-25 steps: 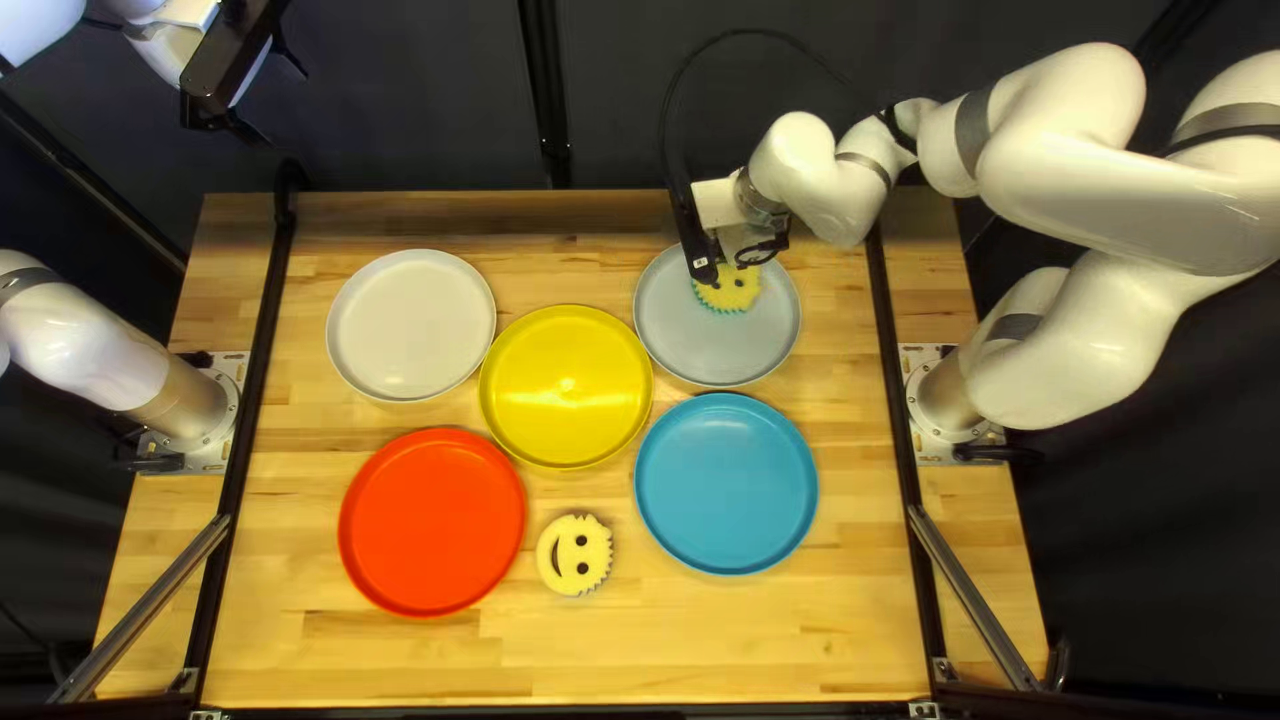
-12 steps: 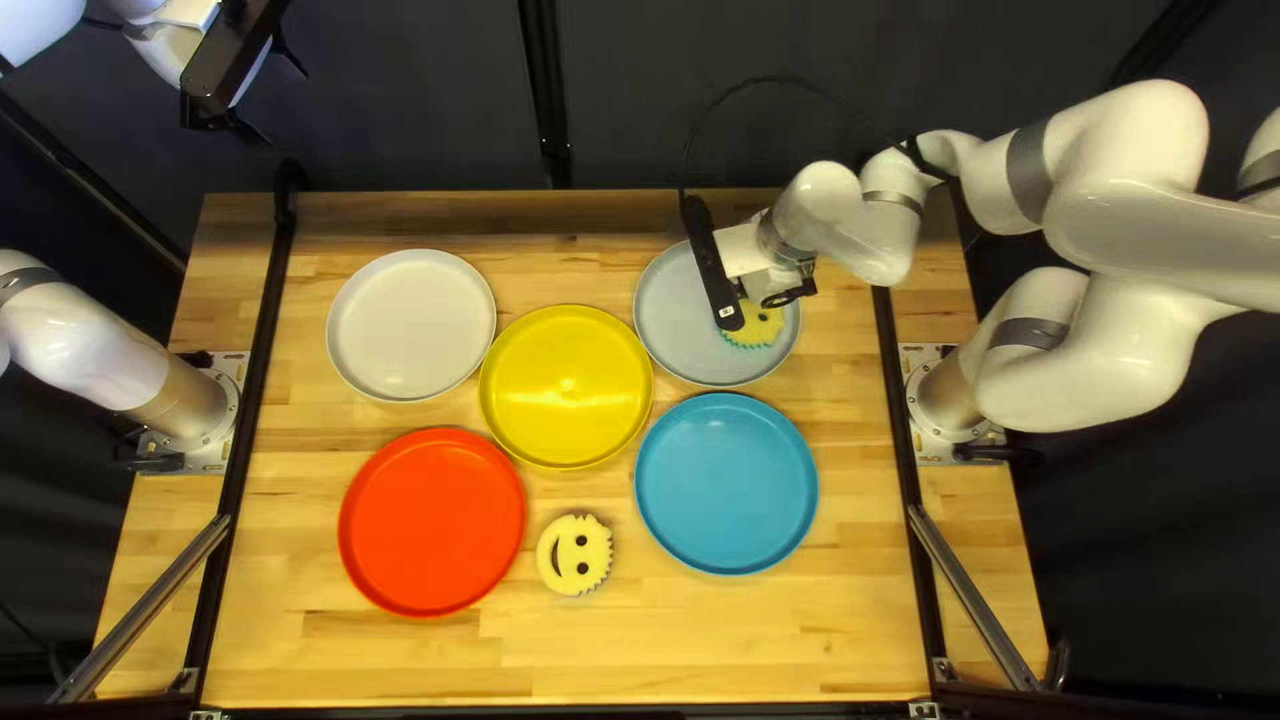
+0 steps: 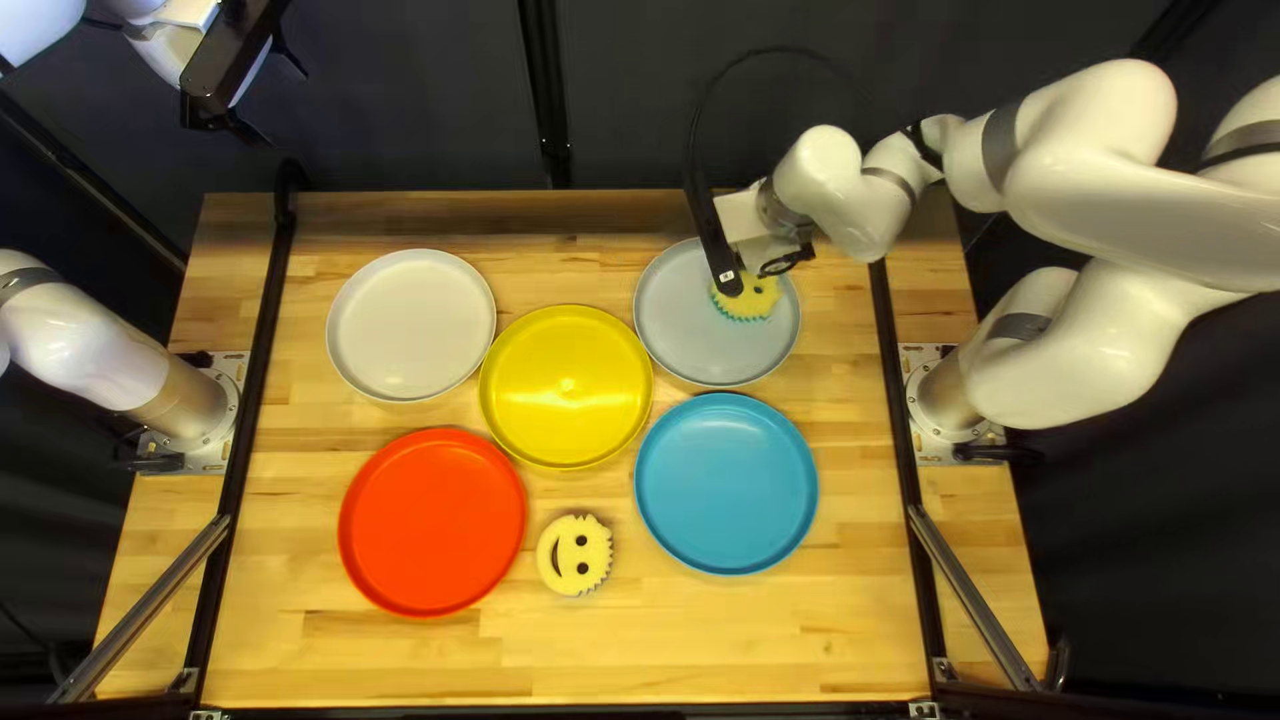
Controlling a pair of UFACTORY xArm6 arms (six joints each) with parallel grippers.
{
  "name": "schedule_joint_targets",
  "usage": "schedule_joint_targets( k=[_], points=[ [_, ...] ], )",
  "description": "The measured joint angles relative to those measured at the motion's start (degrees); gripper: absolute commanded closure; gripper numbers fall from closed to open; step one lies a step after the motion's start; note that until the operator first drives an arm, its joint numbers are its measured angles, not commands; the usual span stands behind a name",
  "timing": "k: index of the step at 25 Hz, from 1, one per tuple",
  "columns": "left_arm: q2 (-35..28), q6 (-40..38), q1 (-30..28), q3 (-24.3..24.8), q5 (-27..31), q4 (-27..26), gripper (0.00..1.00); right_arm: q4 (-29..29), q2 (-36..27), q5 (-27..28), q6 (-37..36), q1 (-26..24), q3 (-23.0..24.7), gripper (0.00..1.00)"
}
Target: Pick up sponge and scrub the plate
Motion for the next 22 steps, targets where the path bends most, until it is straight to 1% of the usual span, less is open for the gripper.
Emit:
schedule_joint_targets(
  k=[3,8,11,15,19,22],
  points=[
    [0.0,0.0,0.0,0.0,0.0,0.0,0.0,0.1,-0.9,-0.5,0.2,0.6,1.5,1.0],
    [0.0,0.0,0.0,0.0,0.0,0.0,0.0,-2.4,-4.6,-0.8,3.8,2.7,5.4,1.0],
    [0.0,0.0,0.0,0.0,0.0,0.0,0.0,-5.0,-7.5,0.1,7.7,4.4,7.5,1.0],
    [0.0,0.0,0.0,0.0,0.0,0.0,0.0,-9.9,-11.3,1.7,15.2,8.0,9.7,1.0],
    [0.0,0.0,0.0,0.0,0.0,0.0,0.0,-13.8,-11.8,2.4,21.1,11.5,9.6,1.0],
    [0.0,0.0,0.0,0.0,0.0,0.0,0.0,-14.8,-8.8,2.6,23.1,12.6,7.0,1.0]
  ],
)
